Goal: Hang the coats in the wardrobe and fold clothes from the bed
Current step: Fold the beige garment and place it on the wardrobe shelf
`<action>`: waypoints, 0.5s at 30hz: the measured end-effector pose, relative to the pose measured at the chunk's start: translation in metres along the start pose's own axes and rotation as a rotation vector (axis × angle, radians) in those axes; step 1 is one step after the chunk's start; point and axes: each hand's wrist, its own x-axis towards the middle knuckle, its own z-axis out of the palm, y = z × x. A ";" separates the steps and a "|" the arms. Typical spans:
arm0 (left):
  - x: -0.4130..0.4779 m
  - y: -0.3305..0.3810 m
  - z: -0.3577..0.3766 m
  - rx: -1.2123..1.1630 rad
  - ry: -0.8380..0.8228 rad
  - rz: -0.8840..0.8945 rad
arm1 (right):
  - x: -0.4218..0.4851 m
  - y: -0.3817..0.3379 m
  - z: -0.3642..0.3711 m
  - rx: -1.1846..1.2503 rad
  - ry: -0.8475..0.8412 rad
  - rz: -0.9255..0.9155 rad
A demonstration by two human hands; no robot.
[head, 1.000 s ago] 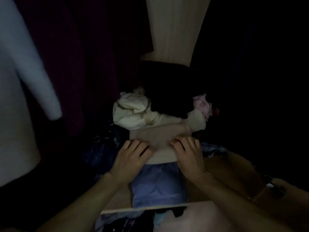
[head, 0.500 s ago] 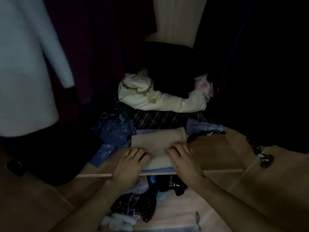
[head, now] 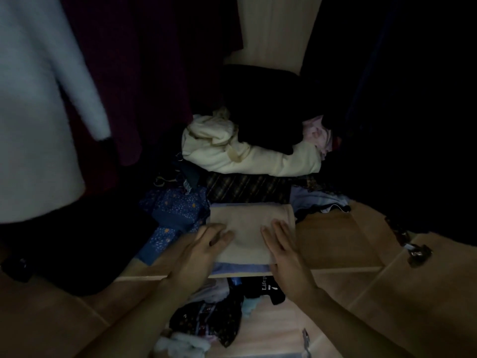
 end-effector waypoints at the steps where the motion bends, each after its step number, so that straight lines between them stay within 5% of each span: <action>1: 0.005 -0.003 -0.002 -0.028 0.006 0.004 | -0.002 -0.001 0.004 0.031 0.023 0.021; 6: 0.030 -0.017 -0.020 0.018 -0.083 0.246 | 0.001 -0.008 0.017 0.101 0.147 0.118; 10: 0.025 -0.022 -0.021 0.073 -0.065 0.220 | 0.016 -0.002 0.012 0.125 0.405 0.002; 15: 0.004 -0.014 -0.011 0.198 0.009 0.168 | 0.048 0.004 0.003 0.001 0.408 -0.176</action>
